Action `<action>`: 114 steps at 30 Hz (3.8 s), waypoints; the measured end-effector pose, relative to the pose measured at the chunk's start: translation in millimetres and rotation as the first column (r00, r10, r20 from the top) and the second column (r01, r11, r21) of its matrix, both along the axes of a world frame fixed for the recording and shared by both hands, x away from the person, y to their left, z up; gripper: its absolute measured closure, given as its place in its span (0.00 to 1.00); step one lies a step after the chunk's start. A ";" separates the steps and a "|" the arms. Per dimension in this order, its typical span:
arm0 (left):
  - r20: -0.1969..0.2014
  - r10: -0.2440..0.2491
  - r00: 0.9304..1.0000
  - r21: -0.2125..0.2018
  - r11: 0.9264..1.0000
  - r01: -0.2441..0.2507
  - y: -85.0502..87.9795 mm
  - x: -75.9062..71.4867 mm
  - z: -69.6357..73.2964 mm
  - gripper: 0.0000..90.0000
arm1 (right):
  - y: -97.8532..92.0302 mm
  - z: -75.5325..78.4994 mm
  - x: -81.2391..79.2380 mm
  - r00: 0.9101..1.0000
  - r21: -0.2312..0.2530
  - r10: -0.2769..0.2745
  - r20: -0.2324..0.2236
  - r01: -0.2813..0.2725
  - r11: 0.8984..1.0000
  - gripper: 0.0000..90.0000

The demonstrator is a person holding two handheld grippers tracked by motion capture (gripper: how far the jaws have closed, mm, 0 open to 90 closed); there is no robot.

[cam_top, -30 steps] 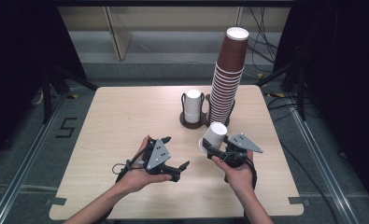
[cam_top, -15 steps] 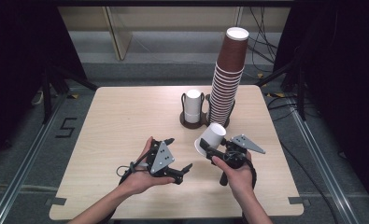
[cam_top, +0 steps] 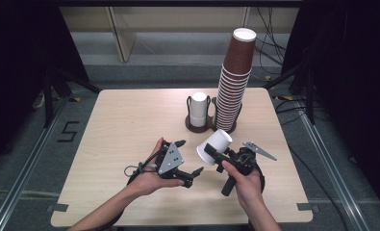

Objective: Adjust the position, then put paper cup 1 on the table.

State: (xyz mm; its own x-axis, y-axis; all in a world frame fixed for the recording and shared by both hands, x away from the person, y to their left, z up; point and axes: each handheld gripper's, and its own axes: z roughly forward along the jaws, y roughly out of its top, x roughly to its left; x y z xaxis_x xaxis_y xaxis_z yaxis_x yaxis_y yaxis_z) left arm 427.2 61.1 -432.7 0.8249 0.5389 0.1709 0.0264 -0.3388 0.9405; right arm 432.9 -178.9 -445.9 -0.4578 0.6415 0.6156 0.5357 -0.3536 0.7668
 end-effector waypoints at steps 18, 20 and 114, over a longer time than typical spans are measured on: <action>-0.045 -0.059 0.997 -0.016 0.998 0.058 -18.7 11.1 -7.9 0.02 | 4.5 -5.2 -0.7 0.999 0.053 0.027 -0.039 -0.024 0.998 0.30; -0.055 -0.057 0.997 -0.029 0.998 0.055 -20.1 11.5 -8.7 0.03 | 5.6 -4.6 -1.2 0.998 0.062 0.030 -0.052 -0.026 0.998 0.30; -0.067 -0.116 0.991 0.329 0.935 0.131 6.1 10.0 13.7 0.34 | -20.6 -20.4 -9.3 0.883 -0.719 0.467 0.050 -0.293 0.630 0.17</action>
